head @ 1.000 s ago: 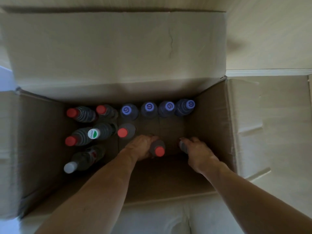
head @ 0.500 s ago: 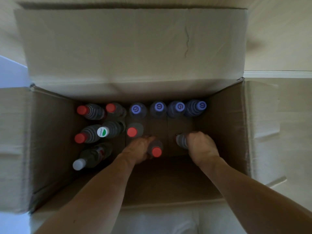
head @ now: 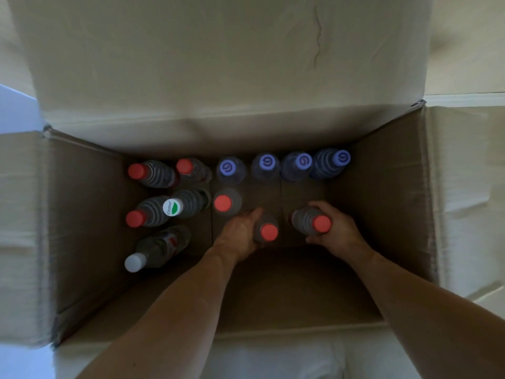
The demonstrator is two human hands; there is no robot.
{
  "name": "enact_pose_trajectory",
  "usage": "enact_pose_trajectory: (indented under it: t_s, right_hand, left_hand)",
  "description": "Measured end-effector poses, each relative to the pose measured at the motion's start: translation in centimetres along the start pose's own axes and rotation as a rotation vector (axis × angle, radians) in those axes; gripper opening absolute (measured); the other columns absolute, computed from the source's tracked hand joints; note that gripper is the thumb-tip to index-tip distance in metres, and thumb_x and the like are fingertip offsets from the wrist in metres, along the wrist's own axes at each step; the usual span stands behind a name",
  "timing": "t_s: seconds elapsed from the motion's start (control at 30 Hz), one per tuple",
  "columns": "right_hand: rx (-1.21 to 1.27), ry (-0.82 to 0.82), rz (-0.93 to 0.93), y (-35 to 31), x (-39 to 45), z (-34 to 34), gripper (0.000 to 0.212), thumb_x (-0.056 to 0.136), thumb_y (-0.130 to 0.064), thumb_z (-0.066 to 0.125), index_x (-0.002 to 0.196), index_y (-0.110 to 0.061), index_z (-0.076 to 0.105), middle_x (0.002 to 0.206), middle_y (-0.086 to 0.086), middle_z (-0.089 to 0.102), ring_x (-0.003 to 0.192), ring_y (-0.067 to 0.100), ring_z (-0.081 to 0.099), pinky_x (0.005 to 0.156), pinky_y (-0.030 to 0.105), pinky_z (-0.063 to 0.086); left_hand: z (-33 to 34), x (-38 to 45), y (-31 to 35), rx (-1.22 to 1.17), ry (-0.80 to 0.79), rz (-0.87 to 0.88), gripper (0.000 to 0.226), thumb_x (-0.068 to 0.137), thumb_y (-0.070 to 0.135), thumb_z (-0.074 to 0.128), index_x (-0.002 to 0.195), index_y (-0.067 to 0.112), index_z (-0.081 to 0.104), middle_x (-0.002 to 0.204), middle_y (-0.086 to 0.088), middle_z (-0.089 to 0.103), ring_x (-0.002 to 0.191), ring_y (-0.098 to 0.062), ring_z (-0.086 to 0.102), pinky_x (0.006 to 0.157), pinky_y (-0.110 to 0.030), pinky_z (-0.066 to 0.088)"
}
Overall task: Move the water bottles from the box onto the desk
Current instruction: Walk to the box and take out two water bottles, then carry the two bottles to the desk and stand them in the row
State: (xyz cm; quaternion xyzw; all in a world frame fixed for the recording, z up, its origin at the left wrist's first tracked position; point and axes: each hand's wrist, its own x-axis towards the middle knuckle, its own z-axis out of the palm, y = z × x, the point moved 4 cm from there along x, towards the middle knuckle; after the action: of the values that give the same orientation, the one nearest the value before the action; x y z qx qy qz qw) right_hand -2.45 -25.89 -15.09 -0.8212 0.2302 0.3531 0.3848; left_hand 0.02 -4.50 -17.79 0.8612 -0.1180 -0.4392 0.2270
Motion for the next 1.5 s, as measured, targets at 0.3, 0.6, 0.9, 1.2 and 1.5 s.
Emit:
enact_pose_trajectory:
  t_s: [0.3, 0.6, 0.9, 1.2, 1.5]
  right_hand:
    - [0.245, -0.105, -0.04, -1.2, -1.0, -0.8, 0.063, 0.06, 0.011, 0.087, 0.106, -0.02, 0.057, 0.103, 0.002, 0.067, 0.102, 0.022, 0.064, 0.096, 0.033, 0.051]
    - [0.649, -0.287, 0.01, -6.9, -5.5, -4.6, 0.044, 0.072, -0.008, 0.075, 0.112, -0.025, 0.071, 0.111, 0.002, 0.075, 0.111, 0.024, 0.066, 0.094, 0.039, 0.047]
    - [0.863, -0.286, 0.117, -12.1, -9.5, -7.4, 0.065, 0.069, -0.043, 0.074, 0.128, -0.016, 0.061, 0.119, 0.01, 0.072, 0.112, 0.03, 0.067, 0.099, 0.049, 0.049]
    - [0.895, -0.471, 0.025, -17.3, -14.6, -10.5, 0.049, 0.089, -0.024, 0.069, 0.135, -0.015, 0.053, 0.126, 0.014, 0.068, 0.118, 0.034, 0.064, 0.102, 0.049, 0.049]
    - [0.841, -0.433, -0.079, -22.6, -20.5, -16.0, 0.06, 0.081, -0.018, 0.075, 0.136, -0.013, 0.053, 0.125, 0.015, 0.068, 0.118, 0.034, 0.064, 0.105, 0.055, 0.047]
  left_hand:
    - [-2.1, -2.4, 3.0, -0.209, 0.069, -0.035, 0.067, 0.079, 0.02, 0.083, 0.134, 0.007, 0.048, 0.131, -0.015, 0.06, 0.124, -0.032, 0.056, 0.101, -0.035, 0.044]
    - [-9.5, -7.2, 6.6, -0.528, 0.065, 0.03, 0.041, 0.067, 0.037, 0.081, 0.104, 0.027, 0.065, 0.101, 0.004, 0.074, 0.098, -0.011, 0.069, 0.093, -0.044, 0.054]
    - [-13.1, -11.8, 9.5, -1.032, -0.008, -0.11, 0.05, 0.074, 0.046, 0.076, 0.118, 0.025, 0.067, 0.109, 0.002, 0.077, 0.103, -0.017, 0.073, 0.094, -0.049, 0.054]
    - [-16.4, -16.0, 12.2, -1.159, 0.133, -0.171, 0.046, 0.089, 0.031, 0.074, 0.129, 0.02, 0.054, 0.11, -0.009, 0.075, 0.094, -0.026, 0.075, 0.085, -0.048, 0.06]
    - [-22.8, -21.7, 16.6, -1.187, 0.17, -0.068, 0.048, 0.086, 0.016, 0.077, 0.128, 0.021, 0.055, 0.109, -0.01, 0.075, 0.097, -0.03, 0.075, 0.09, -0.053, 0.059]
